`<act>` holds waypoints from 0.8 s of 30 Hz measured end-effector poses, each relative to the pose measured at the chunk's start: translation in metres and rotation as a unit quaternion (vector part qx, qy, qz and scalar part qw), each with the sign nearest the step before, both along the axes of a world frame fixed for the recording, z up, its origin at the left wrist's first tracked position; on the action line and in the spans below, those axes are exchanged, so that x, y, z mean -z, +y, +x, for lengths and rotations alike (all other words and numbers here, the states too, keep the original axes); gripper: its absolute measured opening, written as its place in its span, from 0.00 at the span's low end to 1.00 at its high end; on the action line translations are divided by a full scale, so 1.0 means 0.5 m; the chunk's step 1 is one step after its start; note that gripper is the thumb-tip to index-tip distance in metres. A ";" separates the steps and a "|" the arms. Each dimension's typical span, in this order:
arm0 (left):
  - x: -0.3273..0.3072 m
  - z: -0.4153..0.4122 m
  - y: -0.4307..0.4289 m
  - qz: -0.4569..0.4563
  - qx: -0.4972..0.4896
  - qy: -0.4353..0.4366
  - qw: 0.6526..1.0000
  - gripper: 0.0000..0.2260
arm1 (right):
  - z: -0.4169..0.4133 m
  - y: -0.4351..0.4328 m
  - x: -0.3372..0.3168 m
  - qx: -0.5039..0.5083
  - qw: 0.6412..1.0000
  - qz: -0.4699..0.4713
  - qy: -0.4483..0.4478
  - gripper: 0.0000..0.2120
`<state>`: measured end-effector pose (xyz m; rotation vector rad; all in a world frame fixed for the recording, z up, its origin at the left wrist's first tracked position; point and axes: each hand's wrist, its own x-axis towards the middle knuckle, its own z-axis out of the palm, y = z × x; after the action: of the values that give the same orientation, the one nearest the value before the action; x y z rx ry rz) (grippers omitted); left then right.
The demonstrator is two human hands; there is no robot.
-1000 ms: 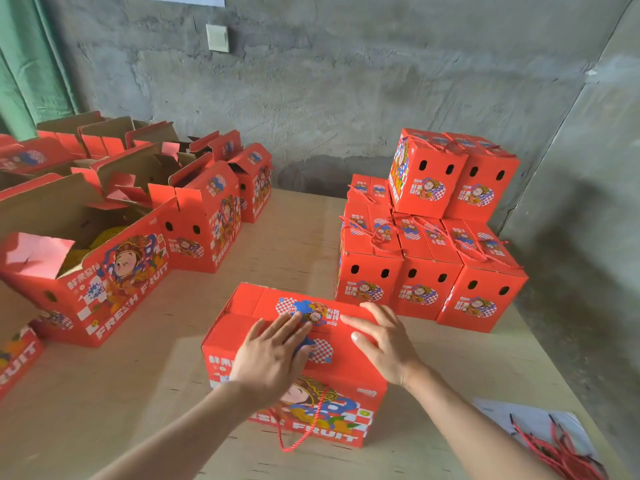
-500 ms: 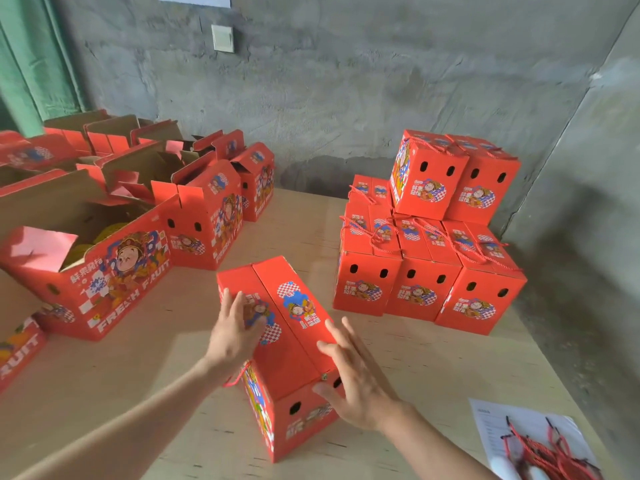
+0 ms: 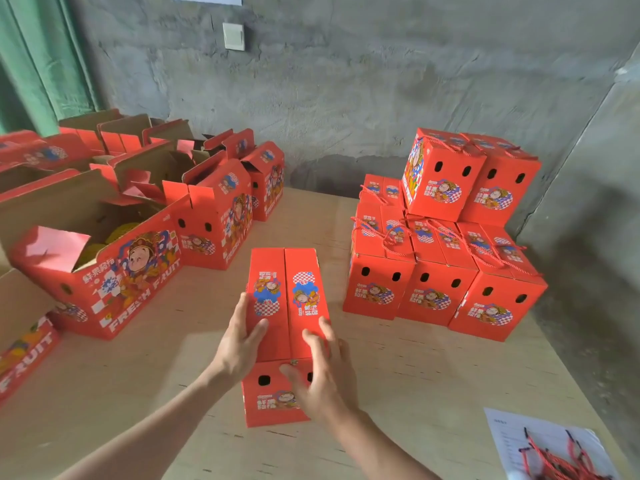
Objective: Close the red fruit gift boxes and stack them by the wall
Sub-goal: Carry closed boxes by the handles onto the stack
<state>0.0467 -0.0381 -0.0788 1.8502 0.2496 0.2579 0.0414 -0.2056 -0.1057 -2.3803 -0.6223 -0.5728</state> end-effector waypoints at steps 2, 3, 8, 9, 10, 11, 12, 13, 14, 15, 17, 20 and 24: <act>0.011 0.000 -0.004 -0.027 -0.083 0.018 0.996 0.30 | 0.004 -0.010 0.000 -0.010 0.980 0.184 0.080 0.26; 0.020 0.000 -0.006 -0.042 -0.144 0.049 0.987 0.31 | 0.007 -0.018 0.000 0.025 0.949 0.283 0.135 0.26; 0.008 -0.005 -0.016 -0.375 -0.181 0.268 0.869 0.24 | 0.055 -0.019 0.003 0.109 0.722 0.391 0.560 0.26; 0.007 -0.003 -0.014 -0.403 -0.137 0.274 0.862 0.23 | 0.068 -0.014 -0.001 0.073 0.705 0.394 0.585 0.26; 0.009 0.005 -0.009 -0.407 -0.113 0.265 0.867 0.21 | 0.082 -0.008 -0.011 0.048 0.694 0.409 0.591 0.25; 0.009 0.015 -0.002 -0.396 -0.109 0.252 0.876 0.18 | 0.097 -0.002 -0.026 0.037 0.680 0.429 0.593 0.23; 0.003 0.026 0.006 -0.385 -0.120 0.240 0.883 0.16 | 0.111 0.001 -0.044 0.035 0.653 0.457 0.603 0.22; -0.009 0.035 0.012 -0.380 -0.133 0.229 0.887 0.16 | 0.121 0.003 -0.062 0.040 0.646 0.460 0.608 0.22; -0.023 0.044 0.017 -0.381 -0.137 0.208 0.890 0.16 | 0.136 0.005 -0.073 0.043 0.654 0.458 0.601 0.20; -0.033 0.055 0.020 -0.377 -0.134 0.179 0.899 0.14 | 0.151 0.008 -0.082 0.039 0.677 0.455 0.577 0.18; -0.054 0.073 0.019 -0.319 -0.126 0.107 0.933 0.12 | 0.167 0.021 -0.107 0.054 0.780 0.409 0.470 0.16; -0.099 0.088 0.021 -0.169 -0.105 -0.018 0.980 0.07 | 0.174 0.050 -0.166 0.064 0.852 0.386 0.349 0.08; -0.194 0.112 0.021 0.070 -0.007 -0.153 0.986 0.11 | 0.174 0.090 -0.249 -0.061 0.870 0.368 0.323 0.12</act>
<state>0.1026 -0.0275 0.0180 1.9174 0.0311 0.5766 0.1281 -0.1605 0.0188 -1.6266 -0.1835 0.0763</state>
